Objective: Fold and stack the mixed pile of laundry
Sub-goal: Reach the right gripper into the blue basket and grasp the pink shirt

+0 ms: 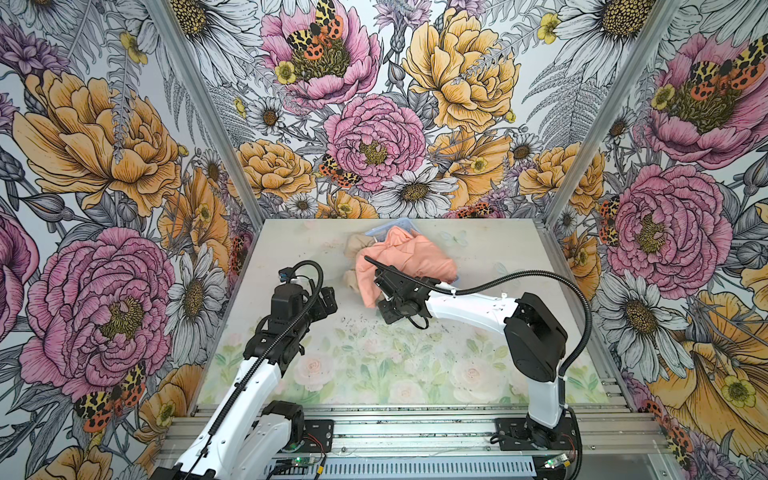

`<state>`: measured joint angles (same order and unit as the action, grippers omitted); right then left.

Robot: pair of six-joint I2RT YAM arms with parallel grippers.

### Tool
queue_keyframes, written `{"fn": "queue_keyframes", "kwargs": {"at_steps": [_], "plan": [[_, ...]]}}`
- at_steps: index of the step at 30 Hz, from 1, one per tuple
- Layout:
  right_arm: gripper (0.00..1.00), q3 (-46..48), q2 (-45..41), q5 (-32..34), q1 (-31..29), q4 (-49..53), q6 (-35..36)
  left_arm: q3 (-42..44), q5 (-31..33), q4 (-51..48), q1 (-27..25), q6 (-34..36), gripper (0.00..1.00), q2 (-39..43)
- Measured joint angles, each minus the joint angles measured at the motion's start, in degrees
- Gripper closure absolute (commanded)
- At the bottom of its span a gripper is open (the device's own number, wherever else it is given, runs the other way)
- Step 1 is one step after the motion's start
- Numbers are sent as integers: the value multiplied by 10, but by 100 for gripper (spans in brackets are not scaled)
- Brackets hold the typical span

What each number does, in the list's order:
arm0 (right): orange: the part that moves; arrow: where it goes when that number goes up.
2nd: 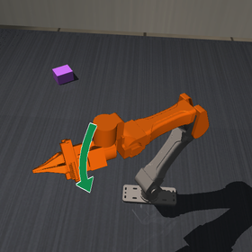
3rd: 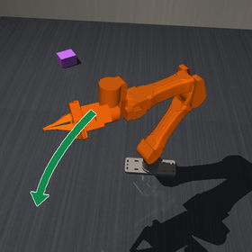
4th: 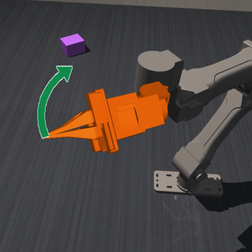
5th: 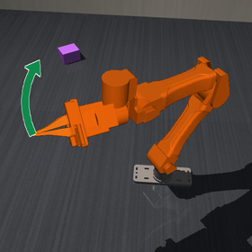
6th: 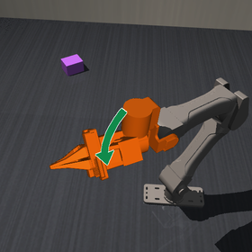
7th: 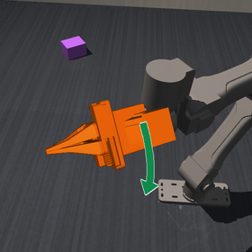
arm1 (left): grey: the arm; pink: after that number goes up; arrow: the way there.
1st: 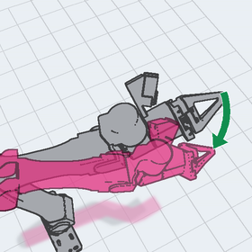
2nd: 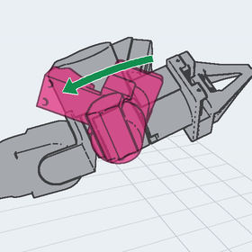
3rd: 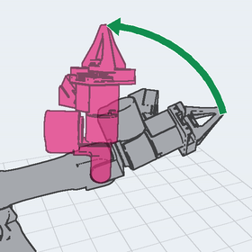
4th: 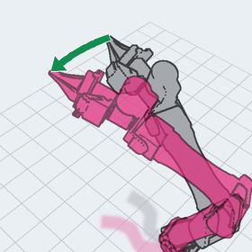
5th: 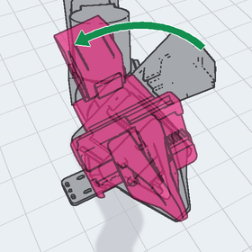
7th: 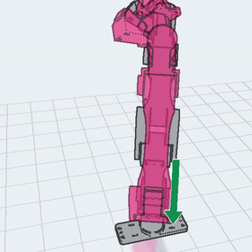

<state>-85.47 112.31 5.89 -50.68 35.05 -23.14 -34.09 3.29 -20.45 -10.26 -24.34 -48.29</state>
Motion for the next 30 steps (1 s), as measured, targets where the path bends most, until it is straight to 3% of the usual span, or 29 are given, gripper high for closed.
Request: {"fn": "queue_keyframes", "kwargs": {"at_steps": [7, 15, 23, 30], "plan": [[100, 73, -61, 14, 42, 14, 6, 0, 0, -3, 0, 0, 1, 1], [100, 159, -133, 40, 197, 25, 42, 0, 0, -3, 0, 0, 1, -2], [100, 149, -124, 48, 369, 24, 134, 0, -2, -3, 0, 0, 1, -10], [100, 80, -65, 60, 453, 20, 186, 0, -2, -3, 0, -4, 1, -16]]}}
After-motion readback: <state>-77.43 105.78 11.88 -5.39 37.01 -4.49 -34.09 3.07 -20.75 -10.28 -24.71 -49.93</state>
